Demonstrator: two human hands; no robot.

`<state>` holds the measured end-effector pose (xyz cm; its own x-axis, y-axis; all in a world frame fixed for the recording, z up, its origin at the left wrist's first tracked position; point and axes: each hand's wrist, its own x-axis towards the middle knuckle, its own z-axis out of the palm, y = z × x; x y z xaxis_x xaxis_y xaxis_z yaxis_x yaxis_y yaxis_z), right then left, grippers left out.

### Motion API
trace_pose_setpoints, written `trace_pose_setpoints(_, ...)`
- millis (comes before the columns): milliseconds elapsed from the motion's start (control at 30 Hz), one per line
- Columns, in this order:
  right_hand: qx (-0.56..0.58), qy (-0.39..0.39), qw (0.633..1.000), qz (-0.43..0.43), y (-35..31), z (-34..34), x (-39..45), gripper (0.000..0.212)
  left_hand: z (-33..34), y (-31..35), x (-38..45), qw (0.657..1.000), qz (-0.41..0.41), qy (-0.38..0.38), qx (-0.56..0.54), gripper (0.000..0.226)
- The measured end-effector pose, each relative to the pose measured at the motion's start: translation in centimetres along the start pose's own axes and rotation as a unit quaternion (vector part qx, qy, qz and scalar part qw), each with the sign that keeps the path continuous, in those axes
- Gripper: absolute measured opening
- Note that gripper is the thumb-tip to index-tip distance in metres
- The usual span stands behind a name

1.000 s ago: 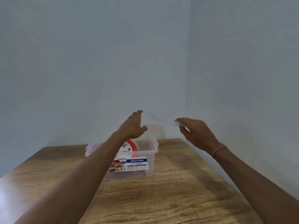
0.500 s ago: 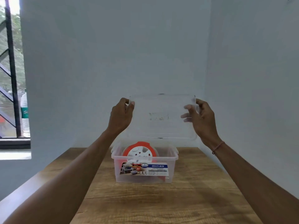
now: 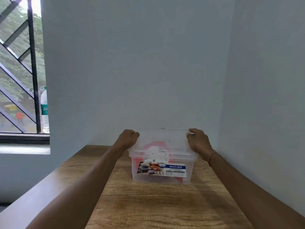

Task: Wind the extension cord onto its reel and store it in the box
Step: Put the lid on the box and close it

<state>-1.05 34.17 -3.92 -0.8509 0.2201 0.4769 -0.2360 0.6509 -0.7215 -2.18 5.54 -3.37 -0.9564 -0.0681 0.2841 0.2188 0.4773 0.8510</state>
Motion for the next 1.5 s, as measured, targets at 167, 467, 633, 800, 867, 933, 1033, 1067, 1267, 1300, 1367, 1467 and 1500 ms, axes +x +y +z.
trace_pose_setpoints(167, -0.057, -0.04, 0.997, 0.018, 0.2, -0.1, 0.3, 0.043, 0.3, -0.2, 0.2, 1.0, -0.017, -0.005, 0.019, 0.036)
trace_pose_setpoints(467, -0.066, -0.058, 0.994, 0.059, 0.4, 0.7, -0.7, 0.034, 0.6, -1.3, 0.3, 0.996, -0.081, -0.002, 0.028, 0.028)
trace_pose_setpoints(633, -0.082, -0.102, 0.989, 0.076, -0.1, 0.2, -0.9, 0.034, 1.0, -1.5, 0.4, 0.994, -0.113, 0.002, -0.004, 0.02)
trace_pose_setpoints(800, -0.023, -0.13, 0.984, 0.121, -0.6, -0.5, -0.9, 0.031, 1.1, -1.1, -0.2, 0.985, -0.168, -0.014, -0.041, 0.018)
trace_pose_setpoints(867, -0.003, -0.137, 0.982, 0.13, -0.8, -0.8, -1.2, 0.03, 1.1, -0.9, -0.3, 0.983, -0.179, -0.017, -0.029, 0.02)
trace_pose_setpoints(933, 0.071, -0.183, 0.963, 0.183, -0.5, -0.9, -1.5, 0.03, 1.1, -0.7, -0.4, 0.978, -0.204, -0.028, -0.029, 0.023)
trace_pose_setpoints(1033, 0.134, -0.253, 0.922, 0.261, 0.6, -1.1, -2.0, 0.043, 1.1, -0.6, -0.5, 0.967, -0.248, -0.055, -0.035, 0.028)
trace_pose_setpoints(1067, 0.138, -0.25, 0.917, 0.277, 1.0, -1.2, -2.0, 0.052, 1.1, -0.6, -0.5, 0.964, -0.258, -0.06, -0.04, 0.03)
trace_pose_setpoints(1267, 0.202, -0.164, 0.911, 0.321, 1.6, -1.4, -2.7, 0.058, 1.1, -1.3, -0.6, 0.981, -0.183, 0.054, -0.026, 0.035)
trace_pose_setpoints(1300, 0.22, -0.123, 0.919, 0.304, 1.6, -1.4, -2.7, 0.056, 1.2, -1.4, -0.7, 0.983, -0.168, 0.07, -0.027, 0.036)
trace_pose_setpoints(1367, 0.258, -0.058, 0.927, 0.267, 1.3, -1.5, -2.8, 0.054, 1.2, -1.3, -1.0, 0.983, -0.154, 0.086, -0.047, 0.035)
trace_pose_setpoints(1467, 0.356, -0.071, 0.9, 0.243, 0.8, -1.8, -3.7, 0.052, 0.9, -0.9, -1.6, 0.982, -0.149, 0.06, -0.099, 0.031)
trace_pose_setpoints(1500, 0.379, -0.087, 0.889, 0.243, 0.9, -1.8, -4.2, 0.054, 0.7, -0.9, -1.9, 0.981, -0.152, 0.043, -0.116, 0.028)
